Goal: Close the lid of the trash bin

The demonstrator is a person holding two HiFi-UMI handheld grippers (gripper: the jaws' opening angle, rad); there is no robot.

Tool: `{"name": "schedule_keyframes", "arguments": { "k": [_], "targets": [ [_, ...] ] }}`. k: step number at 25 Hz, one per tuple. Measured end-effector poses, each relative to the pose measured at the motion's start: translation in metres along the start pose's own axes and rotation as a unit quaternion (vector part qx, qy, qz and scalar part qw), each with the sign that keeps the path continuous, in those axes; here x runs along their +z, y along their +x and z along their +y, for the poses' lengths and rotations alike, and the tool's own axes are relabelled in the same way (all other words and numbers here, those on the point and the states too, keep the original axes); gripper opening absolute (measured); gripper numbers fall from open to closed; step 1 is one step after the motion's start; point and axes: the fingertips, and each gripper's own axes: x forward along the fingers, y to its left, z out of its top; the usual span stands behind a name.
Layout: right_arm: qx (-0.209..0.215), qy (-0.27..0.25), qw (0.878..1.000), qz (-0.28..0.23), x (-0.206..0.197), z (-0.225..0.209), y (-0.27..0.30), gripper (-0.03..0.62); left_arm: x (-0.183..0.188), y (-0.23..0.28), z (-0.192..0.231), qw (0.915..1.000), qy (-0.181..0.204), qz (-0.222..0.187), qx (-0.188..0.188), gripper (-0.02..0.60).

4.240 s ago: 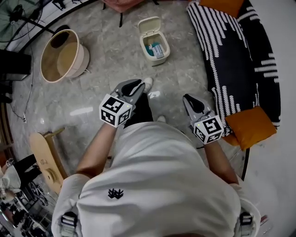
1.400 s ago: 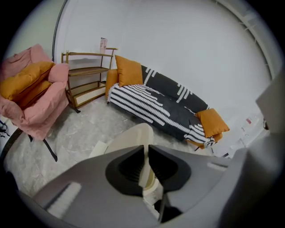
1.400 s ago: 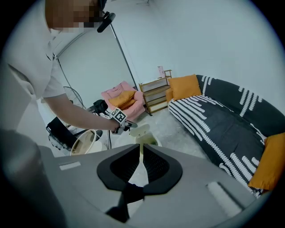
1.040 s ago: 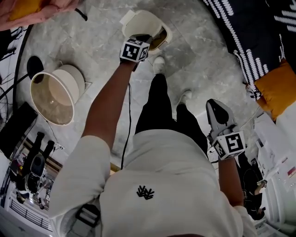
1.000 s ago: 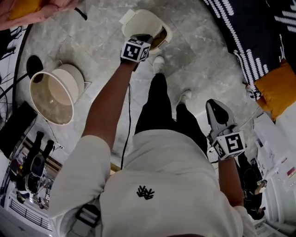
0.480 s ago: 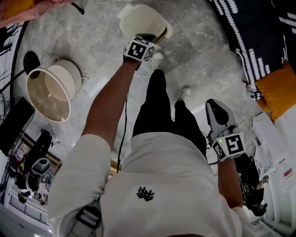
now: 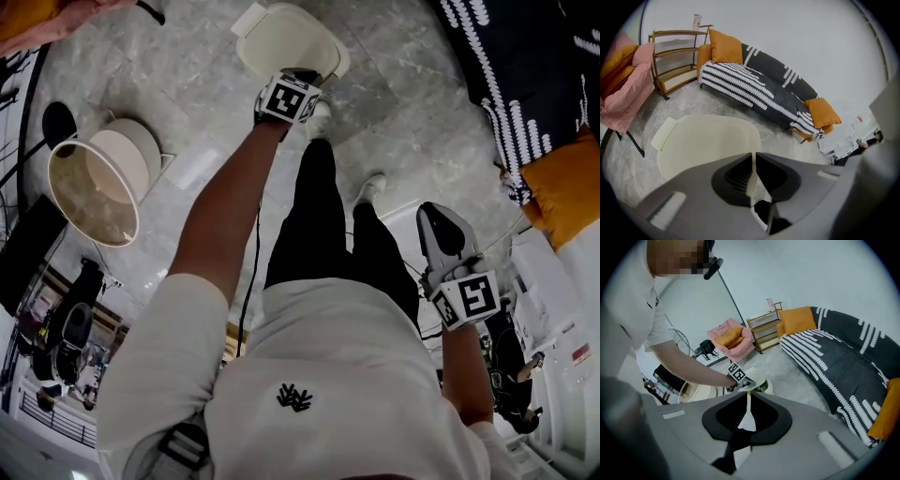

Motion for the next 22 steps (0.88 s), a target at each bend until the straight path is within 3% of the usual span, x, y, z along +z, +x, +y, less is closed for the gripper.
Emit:
{"name": "schedule_keyframes", "arguments": {
  "k": [11, 22],
  "targets": [
    [0.0, 0.011, 1.0, 0.017, -0.007, -0.005, 0.01, 0.023, -0.02, 0.033, 0.009, 0.9991, 0.004, 0.039, 0.014, 0.074],
    [-0.004, 0.017, 1.0, 0.026, -0.012, -0.017, 0.022, 0.023, -0.015, 0.055, 0.018, 0.9991, 0.018, 0.032, 0.022, 0.064]
  ]
}}
